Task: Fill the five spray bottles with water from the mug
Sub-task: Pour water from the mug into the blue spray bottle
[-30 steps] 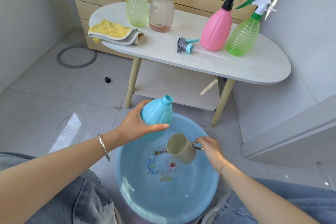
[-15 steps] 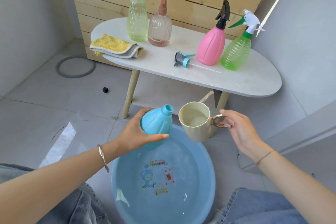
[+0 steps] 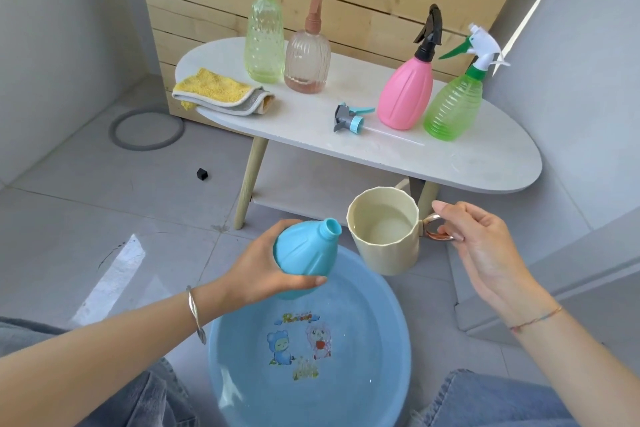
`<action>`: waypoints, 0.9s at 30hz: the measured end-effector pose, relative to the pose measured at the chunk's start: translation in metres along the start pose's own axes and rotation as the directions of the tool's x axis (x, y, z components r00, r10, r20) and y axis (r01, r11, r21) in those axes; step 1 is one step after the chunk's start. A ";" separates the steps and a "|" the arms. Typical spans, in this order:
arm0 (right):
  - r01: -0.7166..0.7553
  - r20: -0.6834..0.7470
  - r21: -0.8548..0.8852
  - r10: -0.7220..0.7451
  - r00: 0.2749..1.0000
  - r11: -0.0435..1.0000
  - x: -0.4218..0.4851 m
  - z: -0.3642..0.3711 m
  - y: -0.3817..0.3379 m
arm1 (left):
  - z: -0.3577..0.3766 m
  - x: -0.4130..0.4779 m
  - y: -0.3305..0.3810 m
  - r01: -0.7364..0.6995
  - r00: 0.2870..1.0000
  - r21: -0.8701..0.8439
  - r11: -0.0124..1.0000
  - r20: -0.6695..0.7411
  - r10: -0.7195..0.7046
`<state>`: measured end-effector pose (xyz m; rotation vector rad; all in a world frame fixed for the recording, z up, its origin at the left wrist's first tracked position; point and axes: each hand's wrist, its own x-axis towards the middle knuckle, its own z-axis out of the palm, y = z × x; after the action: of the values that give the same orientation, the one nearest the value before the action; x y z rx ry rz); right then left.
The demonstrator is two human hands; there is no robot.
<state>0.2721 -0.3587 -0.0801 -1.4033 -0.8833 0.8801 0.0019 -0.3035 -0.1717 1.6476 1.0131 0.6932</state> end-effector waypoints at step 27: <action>0.080 0.001 -0.235 -0.082 0.997 0.969 -0.011 0.009 -0.011 | 0.007 -0.003 -0.008 0.023 0.999 0.077 0.997 0.038 -0.026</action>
<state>0.2593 -0.3648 -0.0694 -1.5605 -1.0570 0.7240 0.0043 -0.3085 -0.1816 1.7056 1.0414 0.6102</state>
